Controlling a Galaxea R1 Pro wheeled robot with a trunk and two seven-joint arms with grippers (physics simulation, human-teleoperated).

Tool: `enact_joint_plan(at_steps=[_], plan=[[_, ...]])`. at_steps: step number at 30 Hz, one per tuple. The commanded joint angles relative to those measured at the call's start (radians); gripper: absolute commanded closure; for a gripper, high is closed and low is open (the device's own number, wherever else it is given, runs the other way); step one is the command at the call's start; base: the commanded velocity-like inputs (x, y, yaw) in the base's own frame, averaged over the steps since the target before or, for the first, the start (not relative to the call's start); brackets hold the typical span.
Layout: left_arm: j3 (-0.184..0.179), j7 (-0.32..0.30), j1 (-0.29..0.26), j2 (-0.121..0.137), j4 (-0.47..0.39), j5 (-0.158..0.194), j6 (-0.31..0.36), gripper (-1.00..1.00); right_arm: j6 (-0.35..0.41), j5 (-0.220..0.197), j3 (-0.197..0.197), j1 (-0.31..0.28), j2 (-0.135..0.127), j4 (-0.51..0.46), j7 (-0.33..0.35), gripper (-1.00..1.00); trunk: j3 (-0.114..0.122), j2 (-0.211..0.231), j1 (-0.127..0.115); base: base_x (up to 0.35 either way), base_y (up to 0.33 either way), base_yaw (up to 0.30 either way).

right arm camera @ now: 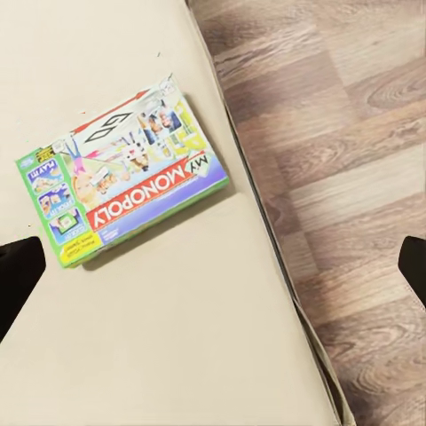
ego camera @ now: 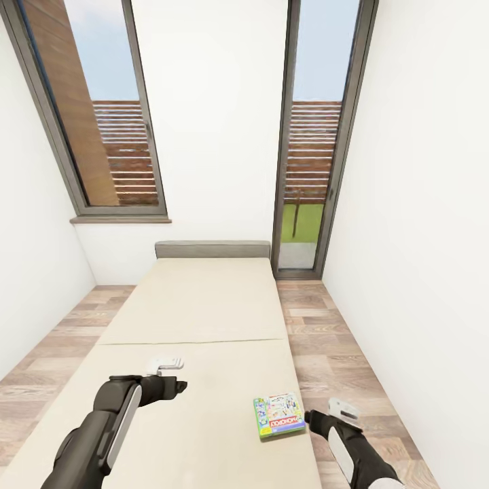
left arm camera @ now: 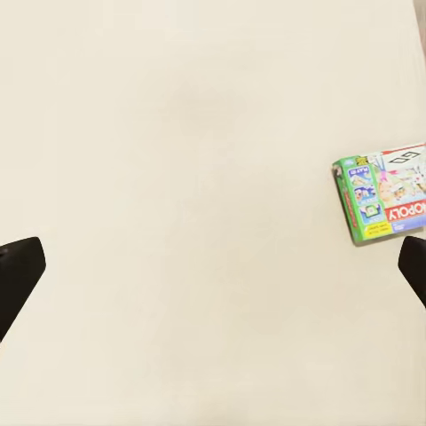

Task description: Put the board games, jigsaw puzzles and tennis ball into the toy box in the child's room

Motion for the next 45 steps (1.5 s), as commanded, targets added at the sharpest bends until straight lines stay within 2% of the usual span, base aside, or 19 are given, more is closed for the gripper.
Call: enact_joint_plan(at_steps=[1, 5, 6, 12, 20, 25, 29, 32, 38, 39, 43, 44, 45], plan=[[0.001, -0.003, -0.001, 0.000, -0.001, 0.000, 0.005, -1.00, 0.005, -0.008, -0.002, -0.001, 0.001, -0.003, -0.004, -1.00, -0.002, -0.002, 0.001, 0.000, 0.000, 0.000], [0.001, -0.004, -0.001, 0.002, -0.001, 0.001, 0.005, -1.00, 0.056, -0.009, -0.002, -0.055, 0.007, -0.030, -0.019, -1.00, -0.002, -0.002, 0.001, 0.000, 0.000, 0.000], [0.001, -0.005, -0.001, 0.002, -0.001, 0.002, 0.005, -1.00, 0.098, -0.010, -0.001, -0.090, 0.009, -0.035, -0.034, -1.00, -0.002, -0.002, 0.001, 0.000, 0.000, 0.000], [0.002, -0.012, -0.001, 0.001, -0.001, 0.002, 0.007, -1.00, 0.204, -0.013, -0.003, -0.188, 0.013, -0.039, -0.103, -1.00, -0.002, -0.002, 0.001, 0.000, 0.000, 0.000], [0.004, -0.042, -0.001, 0.001, -0.004, 0.002, 0.012, -1.00, 0.241, -0.015, -0.003, -0.249, 0.014, -0.039, -0.172, -1.00, -0.002, -0.002, 0.001, 0.000, 0.000, 0.000], [0.006, -0.095, -0.001, 0.005, -0.016, 0.003, 0.019, -1.00, 0.266, -0.016, -0.002, -0.262, 0.015, -0.037, -0.202, -1.00, -0.002, -0.002, 0.001, 0.000, 0.000, 0.000], [0.017, -0.187, -0.001, 0.014, -0.047, 0.004, 0.043, -1.00, 0.285, -0.015, -0.002, -0.266, 0.017, -0.037, -0.210, -1.00, -0.002, -0.002, 0.001, 0.000, 0.000, 0.000], [0.033, -0.281, -0.001, 0.036, -0.081, 0.003, 0.074, -1.00, 0.292, -0.015, -0.002, -0.268, 0.017, -0.038, -0.209, -1.00, -0.002, -0.002, 0.001, 0.000, 0.000, 0.000], [0.074, -0.485, -0.006, 0.110, -0.116, 0.004, 0.102, -1.00, 0.297, -0.014, 0.000, -0.268, 0.019, -0.046, -0.208, -1.00, -0.002, -0.002, 0.001, 0.000, 0.000, 0.000], [0.088, -0.553, -0.007, 0.136, -0.121, 0.004, 0.105, -1.00, 0.297, -0.013, 0.001, -0.268, 0.021, -0.049, -0.209, -1.00, -0.002, -0.002, 0.001, 0.000, 0.000, 0.000], [0.132, -0.703, -0.010, 0.193, -0.126, 0.005, 0.108, -1.00, 0.298, -0.013, 0.011, -0.267, 0.033, -0.059, -0.209, -1.00, -0.002, -0.002, 0.001, 0.000, 0.000, 0.000], [0.132, -0.703, -0.010, 0.193, -0.126, 0.005, 0.108, -1.00, 0.298, -0.013, 0.011, -0.267, 0.033, -0.059, -0.209, -1.00, -0.002, -0.002, 0.001, 0.000, 0.000, 0.000], [0.145, -0.746, -0.011, 0.207, -0.127, 0.005, 0.108, -1.00, 0.298, -0.012, 0.016, -0.267, 0.036, -0.062, -0.210, -1.00, -0.002, -0.002, 0.001, 0.000, 0.000, 0.000]])
